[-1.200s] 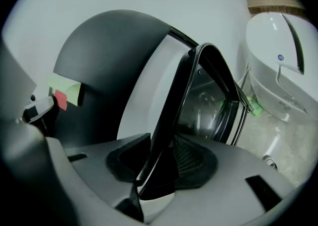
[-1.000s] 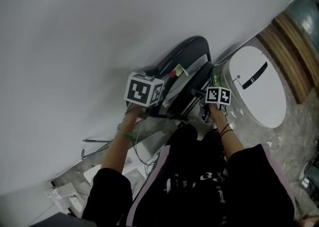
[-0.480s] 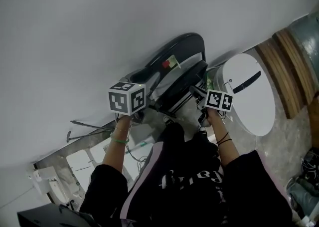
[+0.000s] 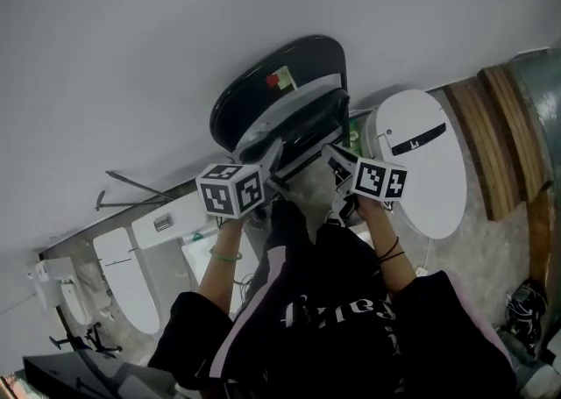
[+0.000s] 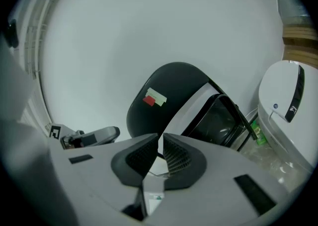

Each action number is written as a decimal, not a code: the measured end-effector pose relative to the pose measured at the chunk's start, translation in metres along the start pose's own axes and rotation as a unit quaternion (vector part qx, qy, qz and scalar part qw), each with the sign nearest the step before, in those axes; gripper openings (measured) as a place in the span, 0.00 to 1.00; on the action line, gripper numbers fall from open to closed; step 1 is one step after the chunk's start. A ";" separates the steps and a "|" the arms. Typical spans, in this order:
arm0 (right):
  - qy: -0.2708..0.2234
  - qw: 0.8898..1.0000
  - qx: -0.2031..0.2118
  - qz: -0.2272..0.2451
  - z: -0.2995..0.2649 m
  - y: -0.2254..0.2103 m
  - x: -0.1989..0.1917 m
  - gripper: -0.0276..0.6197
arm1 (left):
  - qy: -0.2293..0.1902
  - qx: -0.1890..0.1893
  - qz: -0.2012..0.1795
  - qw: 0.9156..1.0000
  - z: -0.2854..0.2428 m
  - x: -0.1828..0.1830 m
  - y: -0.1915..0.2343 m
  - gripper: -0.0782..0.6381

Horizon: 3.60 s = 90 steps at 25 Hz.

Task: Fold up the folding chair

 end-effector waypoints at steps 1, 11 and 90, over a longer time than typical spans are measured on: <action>0.006 1.000 0.004 0.007 0.005 0.001 -0.003 0.10 | -0.008 0.004 0.014 1.000 0.002 -0.011 -0.003 0.17; 0.039 0.996 0.021 0.079 0.039 0.019 -0.023 0.10 | 0.002 0.008 0.070 0.997 0.026 -0.084 -0.033 0.14; -0.063 0.986 -0.065 0.139 0.447 0.268 -0.493 0.10 | 0.036 -0.153 -0.007 0.988 0.425 -0.525 -0.236 0.13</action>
Point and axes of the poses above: the fingertips, and each gripper's own axes: z backward along the fingers, y to its left, x out of its top, the point moved 8 cm from there along z, backward along the fingers, and after that the axes turned 9 degrees about z, right-handed, at the moved point
